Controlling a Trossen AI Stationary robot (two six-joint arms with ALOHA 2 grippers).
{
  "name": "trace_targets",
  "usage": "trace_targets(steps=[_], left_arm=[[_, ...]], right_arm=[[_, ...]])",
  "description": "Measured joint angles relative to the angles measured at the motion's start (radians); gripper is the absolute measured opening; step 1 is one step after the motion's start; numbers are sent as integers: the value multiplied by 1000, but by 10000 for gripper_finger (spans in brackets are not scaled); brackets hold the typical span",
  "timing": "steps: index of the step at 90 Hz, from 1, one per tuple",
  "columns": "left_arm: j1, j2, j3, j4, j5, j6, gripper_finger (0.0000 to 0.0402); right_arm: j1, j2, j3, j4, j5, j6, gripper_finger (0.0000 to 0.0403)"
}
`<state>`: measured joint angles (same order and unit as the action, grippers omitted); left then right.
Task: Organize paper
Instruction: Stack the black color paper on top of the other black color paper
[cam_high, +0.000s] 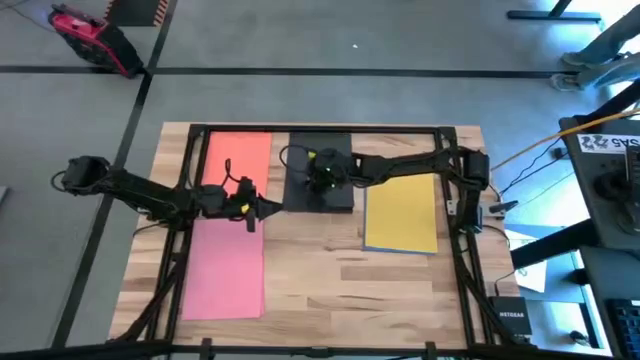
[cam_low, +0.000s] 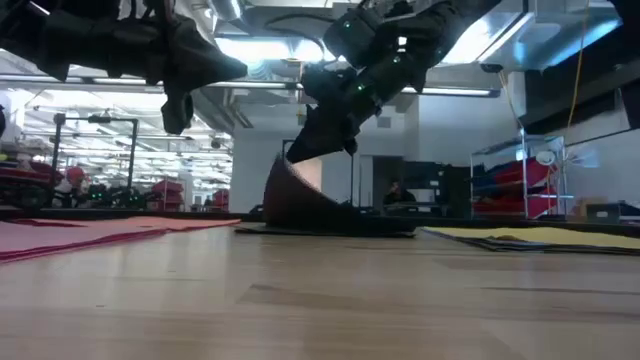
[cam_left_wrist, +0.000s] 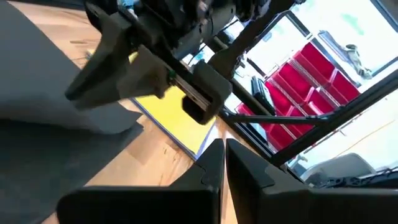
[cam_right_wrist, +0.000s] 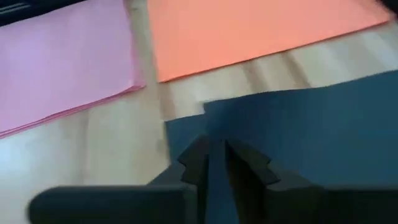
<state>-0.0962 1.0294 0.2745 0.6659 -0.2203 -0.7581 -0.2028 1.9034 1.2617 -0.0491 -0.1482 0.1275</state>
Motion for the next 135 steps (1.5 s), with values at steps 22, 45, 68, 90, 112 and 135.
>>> trace_targets(steps=[22,45,68,90,112,135], left_arm=[[0,0,0,2,0,-2,0],[0,0,0,-57,0,-27,0],[0,0,0,-211,0,-110,0],[1,0,0,-269,15,-133,0],[16,0,0,-304,27,-137,0],[53,0,0,-311,55,-133,0]], right_arm=[[-1,-1,0,-19,-6,68,177],[8,-45,0,-434,-2,-8,86],[13,-55,-12,-739,105,-43,6],[12,-56,-68,-753,112,-20,1],[12,-56,-144,-633,29,3,0],[12,-55,-151,-586,9,38,0]])
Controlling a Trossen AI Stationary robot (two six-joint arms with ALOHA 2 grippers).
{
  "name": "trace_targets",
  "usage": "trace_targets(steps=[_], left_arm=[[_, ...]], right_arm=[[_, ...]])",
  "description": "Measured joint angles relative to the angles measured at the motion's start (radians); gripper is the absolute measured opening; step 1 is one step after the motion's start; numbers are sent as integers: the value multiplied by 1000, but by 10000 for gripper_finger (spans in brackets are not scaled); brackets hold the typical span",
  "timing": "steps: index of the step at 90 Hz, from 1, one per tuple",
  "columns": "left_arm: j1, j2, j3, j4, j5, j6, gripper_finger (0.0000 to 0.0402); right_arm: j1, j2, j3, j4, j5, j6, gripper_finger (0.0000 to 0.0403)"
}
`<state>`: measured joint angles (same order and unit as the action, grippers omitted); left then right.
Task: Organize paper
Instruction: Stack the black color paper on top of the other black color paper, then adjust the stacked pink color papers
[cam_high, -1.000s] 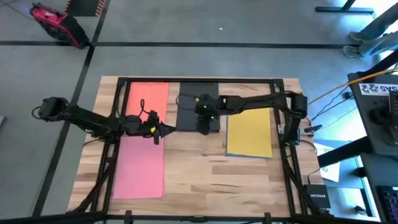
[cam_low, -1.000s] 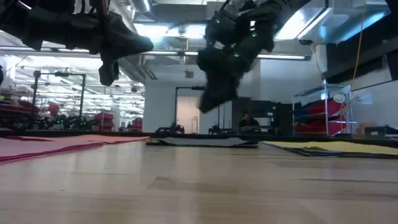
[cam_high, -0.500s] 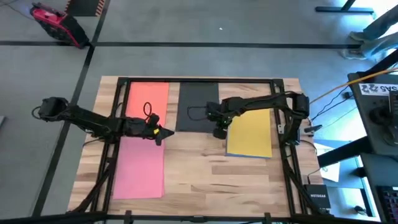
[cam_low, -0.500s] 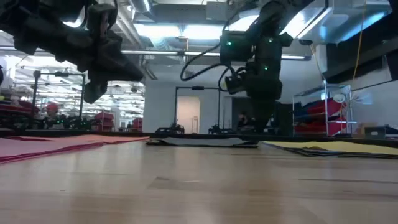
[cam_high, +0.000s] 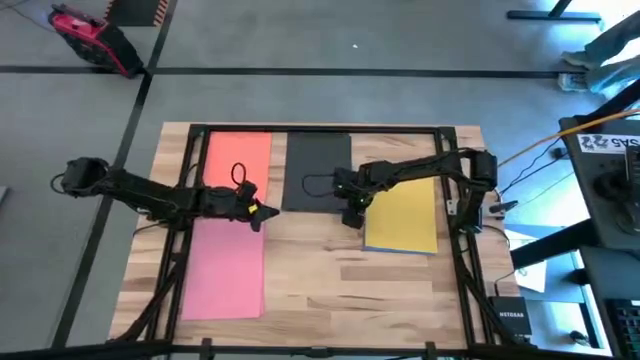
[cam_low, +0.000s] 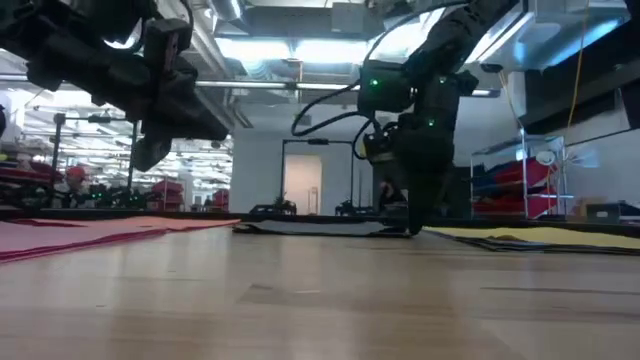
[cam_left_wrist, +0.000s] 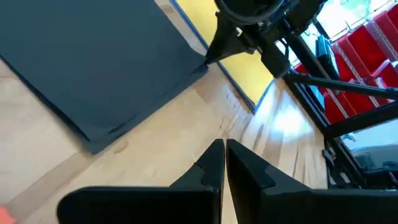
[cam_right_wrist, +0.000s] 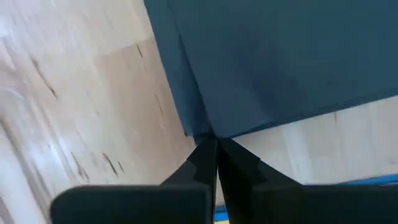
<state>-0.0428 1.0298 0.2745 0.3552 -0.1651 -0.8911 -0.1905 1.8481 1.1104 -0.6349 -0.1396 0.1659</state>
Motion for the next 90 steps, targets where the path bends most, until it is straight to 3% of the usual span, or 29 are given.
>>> trace_targets(steps=[22,36,90], left_arm=[[6,0,0,-1,9,4,0],[6,0,0,0,10,20,0],[6,0,0,-9,9,9,0]], right_arm=[[0,-69,0,-68,-29,13,0],[0,-98,2,10,-150,15,0],[1,51,1,174,-186,13,0]])
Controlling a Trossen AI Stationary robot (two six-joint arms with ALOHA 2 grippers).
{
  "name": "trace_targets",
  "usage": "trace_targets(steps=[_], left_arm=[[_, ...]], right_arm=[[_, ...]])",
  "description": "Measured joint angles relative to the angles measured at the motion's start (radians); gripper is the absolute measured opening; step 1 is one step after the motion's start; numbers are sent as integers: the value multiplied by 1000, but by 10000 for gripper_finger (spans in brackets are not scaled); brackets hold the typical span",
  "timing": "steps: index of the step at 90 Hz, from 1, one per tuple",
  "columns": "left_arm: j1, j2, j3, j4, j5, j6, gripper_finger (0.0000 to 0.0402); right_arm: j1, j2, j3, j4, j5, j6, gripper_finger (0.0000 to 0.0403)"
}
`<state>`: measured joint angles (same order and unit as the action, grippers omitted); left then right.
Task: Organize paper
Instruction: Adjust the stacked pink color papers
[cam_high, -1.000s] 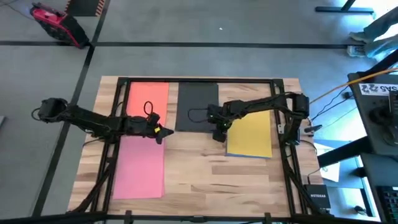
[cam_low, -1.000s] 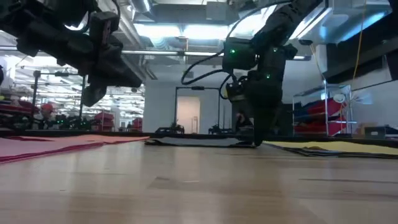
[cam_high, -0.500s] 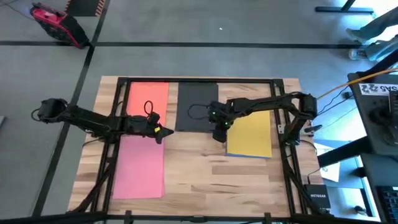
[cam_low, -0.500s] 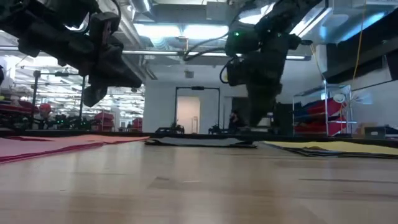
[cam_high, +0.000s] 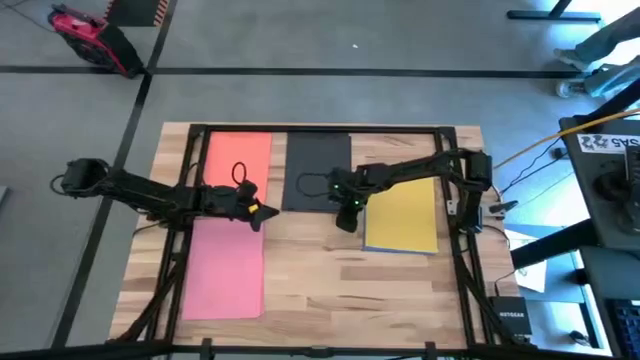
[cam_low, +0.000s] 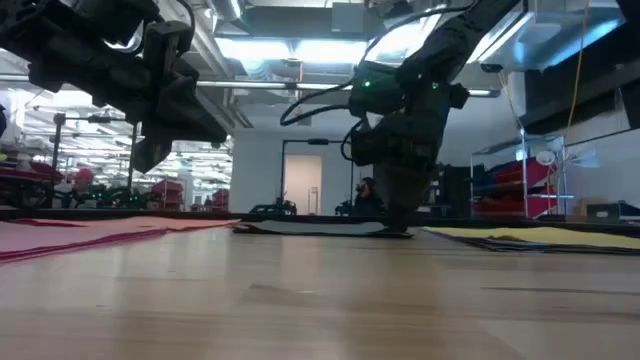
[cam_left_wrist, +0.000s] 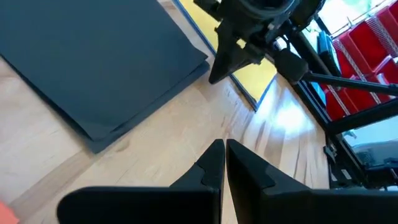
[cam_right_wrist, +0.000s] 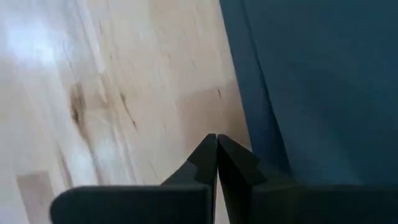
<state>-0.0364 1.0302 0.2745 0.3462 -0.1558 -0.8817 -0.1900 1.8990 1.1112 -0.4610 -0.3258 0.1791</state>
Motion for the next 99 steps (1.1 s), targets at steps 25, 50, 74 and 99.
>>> trace_targets(steps=[25,50,74,99], left_arm=[[0,0,0,-3,0,-1,0],[0,0,0,0,0,-1,0],[-30,0,80,-178,255,184,0],[-98,6,186,-405,264,288,0]], right_arm=[[-8,-2,1,-3,75,19,0],[-7,-2,0,10,45,21,0],[-6,-34,-1,14,1,19,0],[43,-175,0,-39,62,30,0]])
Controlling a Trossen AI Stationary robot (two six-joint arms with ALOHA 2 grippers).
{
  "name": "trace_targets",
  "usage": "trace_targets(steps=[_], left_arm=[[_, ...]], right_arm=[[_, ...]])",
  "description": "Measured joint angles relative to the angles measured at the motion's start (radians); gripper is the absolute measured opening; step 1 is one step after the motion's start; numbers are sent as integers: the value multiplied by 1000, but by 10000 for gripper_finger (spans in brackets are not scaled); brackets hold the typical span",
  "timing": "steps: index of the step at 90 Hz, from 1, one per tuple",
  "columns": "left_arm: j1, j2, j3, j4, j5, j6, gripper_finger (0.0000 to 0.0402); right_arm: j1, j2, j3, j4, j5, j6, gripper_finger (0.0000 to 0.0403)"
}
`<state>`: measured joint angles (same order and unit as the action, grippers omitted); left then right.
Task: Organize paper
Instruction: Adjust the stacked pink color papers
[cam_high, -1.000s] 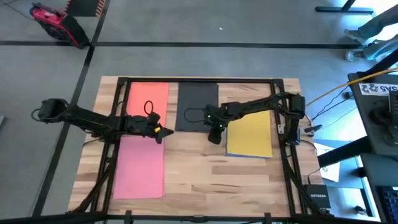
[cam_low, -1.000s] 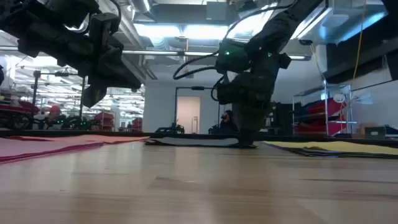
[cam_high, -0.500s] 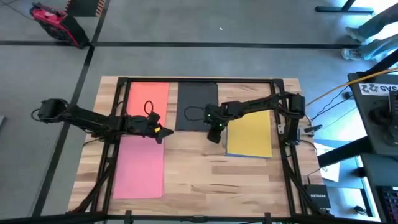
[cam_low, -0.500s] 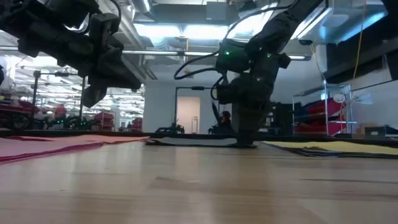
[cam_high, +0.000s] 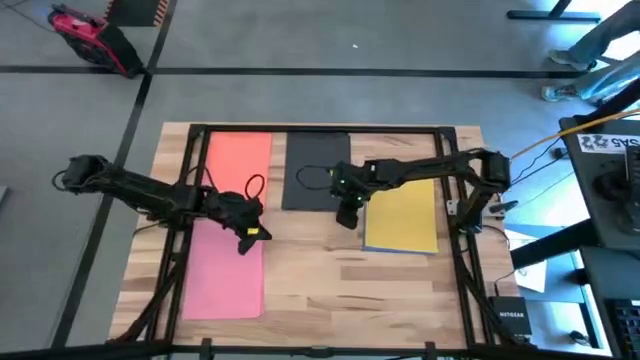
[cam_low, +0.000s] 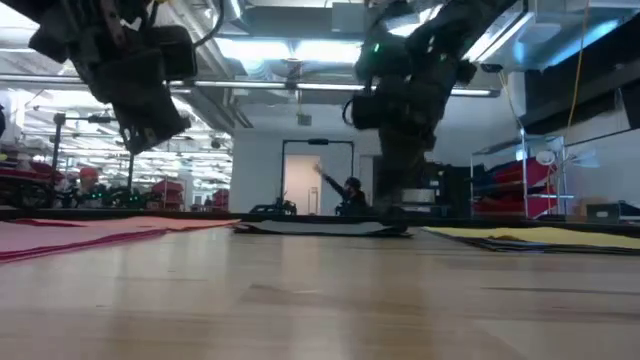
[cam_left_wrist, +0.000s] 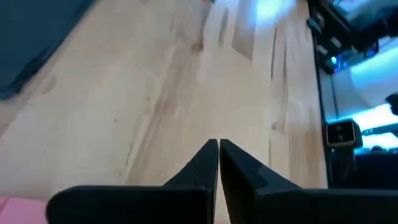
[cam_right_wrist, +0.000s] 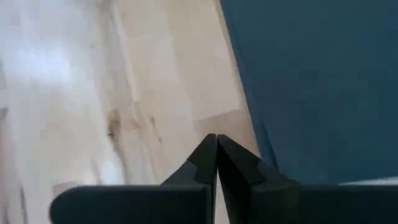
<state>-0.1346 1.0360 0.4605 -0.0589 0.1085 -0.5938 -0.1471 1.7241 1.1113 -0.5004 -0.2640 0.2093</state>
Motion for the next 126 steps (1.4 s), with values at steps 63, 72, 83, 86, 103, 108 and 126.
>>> trace_targets(steps=[63,72,83,86,103,108,126], left_arm=[[-264,513,240,-43,-3,-11,0],[-288,590,284,-73,-3,-18,0],[-308,651,325,-102,-4,-36,0],[-314,662,335,-113,-4,-37,0],[-339,677,349,-139,-22,-83,0],[-347,677,349,-142,-24,-105,0],[-362,679,351,-162,-19,-140,0]], right_arm=[[247,-48,0,-125,150,211,0],[254,-48,0,-147,160,212,0],[254,-48,0,-168,160,198,0],[254,-48,0,-169,160,188,0],[254,-48,0,-183,162,143,0],[254,-48,0,-183,162,133,0],[254,-48,0,-183,167,115,0]])
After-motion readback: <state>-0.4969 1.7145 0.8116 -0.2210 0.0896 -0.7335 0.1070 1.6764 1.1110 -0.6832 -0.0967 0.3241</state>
